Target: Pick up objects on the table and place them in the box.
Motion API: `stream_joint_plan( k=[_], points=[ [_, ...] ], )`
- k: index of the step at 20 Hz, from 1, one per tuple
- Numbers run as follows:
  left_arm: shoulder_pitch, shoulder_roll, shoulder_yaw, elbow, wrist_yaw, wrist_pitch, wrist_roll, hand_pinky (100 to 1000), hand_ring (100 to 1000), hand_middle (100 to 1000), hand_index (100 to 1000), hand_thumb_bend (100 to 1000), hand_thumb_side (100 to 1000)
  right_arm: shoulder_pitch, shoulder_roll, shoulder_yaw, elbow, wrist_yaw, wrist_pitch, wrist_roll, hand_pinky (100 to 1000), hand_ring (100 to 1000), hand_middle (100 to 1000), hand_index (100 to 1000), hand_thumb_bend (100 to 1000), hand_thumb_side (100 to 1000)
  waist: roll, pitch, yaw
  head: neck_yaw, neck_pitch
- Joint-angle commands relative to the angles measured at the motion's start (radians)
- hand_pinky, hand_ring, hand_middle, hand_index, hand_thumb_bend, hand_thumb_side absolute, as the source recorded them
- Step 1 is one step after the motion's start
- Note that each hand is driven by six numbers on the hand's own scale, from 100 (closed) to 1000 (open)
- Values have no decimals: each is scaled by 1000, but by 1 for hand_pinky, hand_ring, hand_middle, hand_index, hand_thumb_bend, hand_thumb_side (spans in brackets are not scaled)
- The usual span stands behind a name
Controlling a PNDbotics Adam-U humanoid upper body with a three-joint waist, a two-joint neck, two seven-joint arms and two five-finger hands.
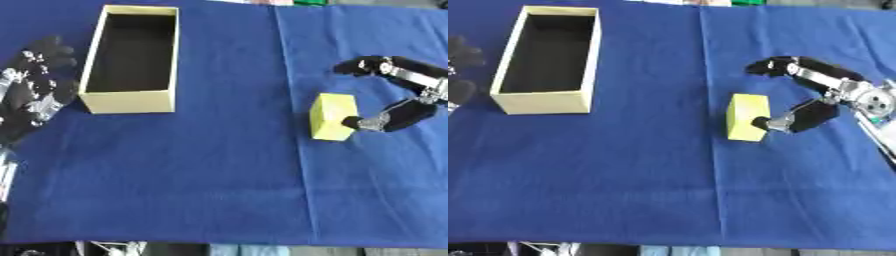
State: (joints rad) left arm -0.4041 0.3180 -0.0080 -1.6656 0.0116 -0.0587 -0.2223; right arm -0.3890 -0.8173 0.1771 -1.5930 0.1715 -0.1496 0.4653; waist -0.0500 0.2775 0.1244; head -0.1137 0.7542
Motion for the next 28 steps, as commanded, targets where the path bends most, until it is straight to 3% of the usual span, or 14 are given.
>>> stream_joint_plan(
  k=[1, 21, 25, 28],
  points=[
    [-10, 24, 0, -15, 5, 1, -1, 614, 839, 801, 934, 661, 549, -20, -15, -3, 23, 17, -4, 10, 932, 938, 886, 948, 425, 248, 3, -20, 1, -1, 6],
    [-9, 22, 0, -14, 5, 8, 0, 614, 839, 799, 930, 591, 553, -52, 32, 18, 152, 81, -22, 51, 923, 928, 857, 949, 411, 254, 6, -20, 2, -2, 7],
    [-9, 22, 0, -13, 5, 9, 0, 614, 839, 799, 931, 582, 554, -51, 35, 23, 160, 86, -26, 70, 902, 902, 805, 931, 398, 254, 6, -20, 1, -1, 7],
    [-9, 22, 0, -13, 6, 9, 0, 614, 840, 800, 931, 578, 556, -50, 35, 24, 157, 97, -29, 87, 873, 855, 705, 885, 368, 237, 6, -20, 1, -1, 8]
  ],
)
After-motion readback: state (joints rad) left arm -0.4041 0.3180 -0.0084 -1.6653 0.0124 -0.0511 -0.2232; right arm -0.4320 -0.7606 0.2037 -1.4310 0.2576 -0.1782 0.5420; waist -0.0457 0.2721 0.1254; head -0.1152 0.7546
